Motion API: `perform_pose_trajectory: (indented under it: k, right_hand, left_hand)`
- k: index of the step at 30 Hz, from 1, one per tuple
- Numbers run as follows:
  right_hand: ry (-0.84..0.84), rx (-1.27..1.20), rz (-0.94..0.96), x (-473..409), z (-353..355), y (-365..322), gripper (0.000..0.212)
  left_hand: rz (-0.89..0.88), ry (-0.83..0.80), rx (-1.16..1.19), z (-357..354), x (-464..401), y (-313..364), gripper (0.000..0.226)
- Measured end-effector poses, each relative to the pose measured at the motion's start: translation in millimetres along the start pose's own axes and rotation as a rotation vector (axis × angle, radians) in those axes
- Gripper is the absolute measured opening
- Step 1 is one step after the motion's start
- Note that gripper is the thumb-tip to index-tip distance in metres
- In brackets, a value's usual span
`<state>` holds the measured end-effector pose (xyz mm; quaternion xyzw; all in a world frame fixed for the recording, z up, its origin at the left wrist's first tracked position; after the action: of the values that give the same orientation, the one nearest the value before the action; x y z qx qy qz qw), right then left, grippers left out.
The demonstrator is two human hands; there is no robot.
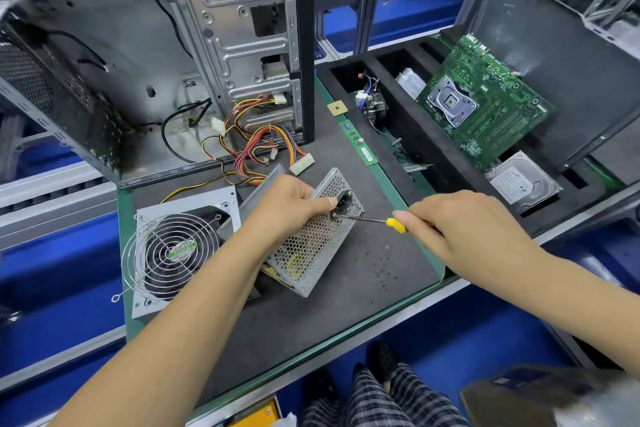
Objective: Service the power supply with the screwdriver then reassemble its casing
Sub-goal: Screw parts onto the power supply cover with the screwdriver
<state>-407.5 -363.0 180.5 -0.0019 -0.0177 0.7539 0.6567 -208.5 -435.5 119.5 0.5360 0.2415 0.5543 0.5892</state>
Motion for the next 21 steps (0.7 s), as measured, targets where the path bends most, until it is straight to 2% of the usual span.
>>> perform_pose_trajectory:
  k: [2, 5, 7, 9, 10, 12, 13, 14, 16, 18, 21]
  right_hand:
    - [-0.058, -0.085, -0.03, -1.2, -1.8, -0.3, 0.051]
    - [-0.189, -0.409, -0.051, -1.4, -4.8, 3.0, 0.026]
    - [-0.188, -0.415, -0.022, -0.1, -6.0, 4.8, 0.028]
    - [-0.075, -0.348, 0.016, 2.9, -1.2, 1.5, 0.021]
    - [-0.034, -0.264, 0.022, 4.1, 0.1, 0.0, 0.021]
    - [-0.003, 0.016, 0.008, 4.6, -1.4, -4.4, 0.037]
    - [-0.01, 0.082, -0.004, 4.7, -3.1, -5.8, 0.043]
    - [-0.028, 0.056, -0.014, 4.4, -4.6, -6.3, 0.044]
    - [-0.107, -0.19, -0.038, 3.6, -4.8, -5.8, 0.035]
    - [-0.192, -0.379, -0.048, 2.1, -4.0, -4.4, 0.027]
    - [-0.183, -0.322, -0.04, 0.5, -1.3, -1.6, 0.026]
  left_hand:
    - [-0.013, 0.004, -0.011, 0.7, 0.7, 0.5, 0.045]
    - [-0.01, 0.017, -0.029, 2.5, 1.4, 2.0, 0.046]
    - [-0.012, 0.025, -0.046, 2.3, 2.3, 3.5, 0.045]
    - [-0.012, 0.026, -0.048, 2.5, 3.2, 3.8, 0.048]
    - [-0.008, 0.026, -0.04, 3.3, 3.2, 3.6, 0.047]
    - [0.006, 0.027, -0.008, 4.7, 1.6, 2.8, 0.043]
    - [0.01, 0.026, 0.007, 5.0, 1.3, 2.8, 0.042]
    - [0.01, 0.025, 0.015, 5.1, 1.5, 2.9, 0.042]
    - [0.006, 0.018, 0.025, 5.3, 2.4, 3.5, 0.04]
    - [0.014, 0.003, 0.043, 6.4, 3.3, 3.1, 0.027]
    - [0.023, -0.032, 0.002, 7.7, 5.2, 4.3, 0.013]
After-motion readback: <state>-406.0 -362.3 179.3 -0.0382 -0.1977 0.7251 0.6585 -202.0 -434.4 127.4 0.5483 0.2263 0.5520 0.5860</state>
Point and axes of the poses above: each hand's wrist, its own x-axis away from the middle knuckle, its own z-axis out of the back of the hand, y = z × x, the point moved 3 cm from there along -x, towards the middle knuckle, and after that the axes turned 8 degrees about -z, right-handed, at the moved point
